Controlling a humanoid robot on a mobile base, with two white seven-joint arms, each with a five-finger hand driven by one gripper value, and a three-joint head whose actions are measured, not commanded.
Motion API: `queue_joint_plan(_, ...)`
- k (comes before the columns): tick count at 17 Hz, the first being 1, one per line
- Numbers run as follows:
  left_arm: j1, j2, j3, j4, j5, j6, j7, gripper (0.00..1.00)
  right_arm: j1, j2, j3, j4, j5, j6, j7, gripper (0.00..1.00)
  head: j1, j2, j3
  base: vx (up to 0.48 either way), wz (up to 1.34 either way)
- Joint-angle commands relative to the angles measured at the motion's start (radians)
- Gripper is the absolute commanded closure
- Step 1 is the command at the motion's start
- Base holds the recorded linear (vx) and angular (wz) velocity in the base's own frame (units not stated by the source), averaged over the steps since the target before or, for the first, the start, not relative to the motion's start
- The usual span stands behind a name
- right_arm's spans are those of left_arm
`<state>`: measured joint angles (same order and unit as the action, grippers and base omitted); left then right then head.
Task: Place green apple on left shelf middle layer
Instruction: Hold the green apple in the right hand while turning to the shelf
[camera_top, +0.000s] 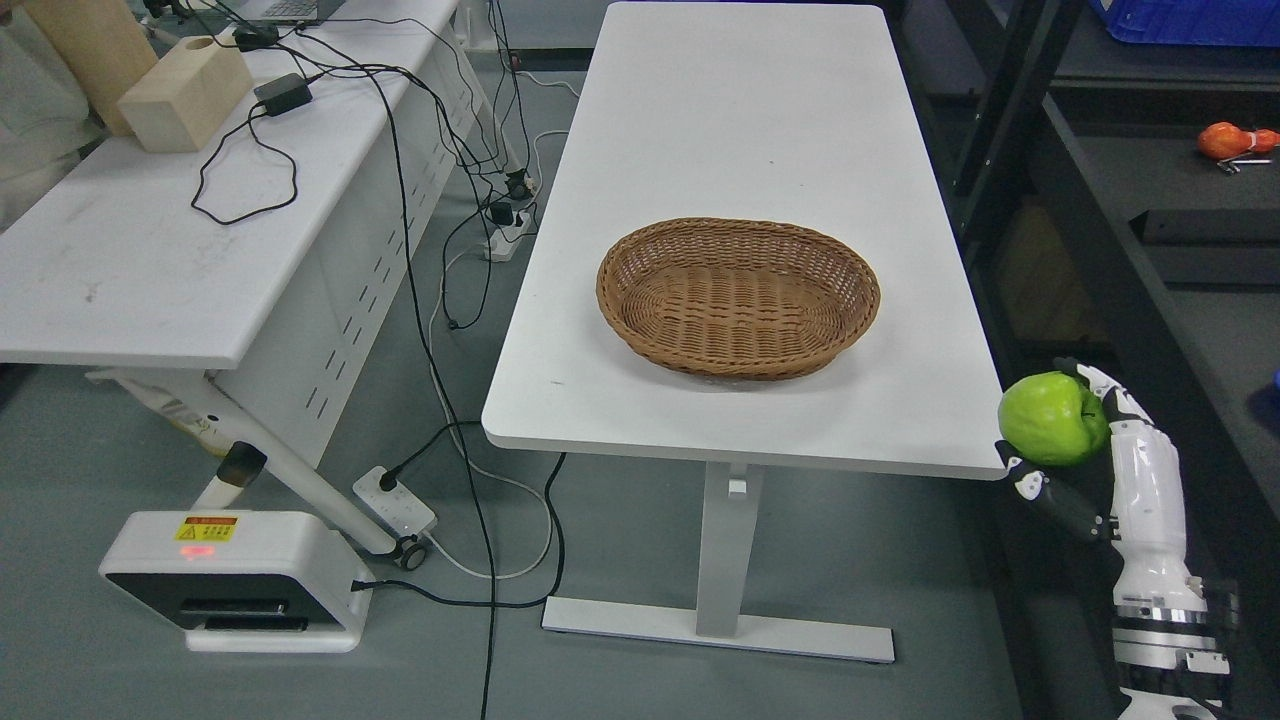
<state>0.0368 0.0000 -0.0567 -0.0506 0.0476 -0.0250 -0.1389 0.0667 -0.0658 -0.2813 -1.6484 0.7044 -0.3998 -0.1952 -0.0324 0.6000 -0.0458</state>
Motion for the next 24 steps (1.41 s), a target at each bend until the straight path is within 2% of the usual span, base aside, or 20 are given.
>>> queue_joint_plan(1,0.0,0.017,0.0,0.0,0.0,0.0,-0.001,0.0,0.002,0.011,-0.003,0.001,0.0,-0.001,-0.015,1.0,0.0,0.0,0.0,-0.273,0.13)
queue_joint_plan(24,0.0,0.017,0.0,0.0,0.0,0.0,-0.001,0.0,0.001,0.015,-0.003,0.004,0.0,-0.002,-0.016,1.0,0.0,0.0,0.0,-0.286,0.08)
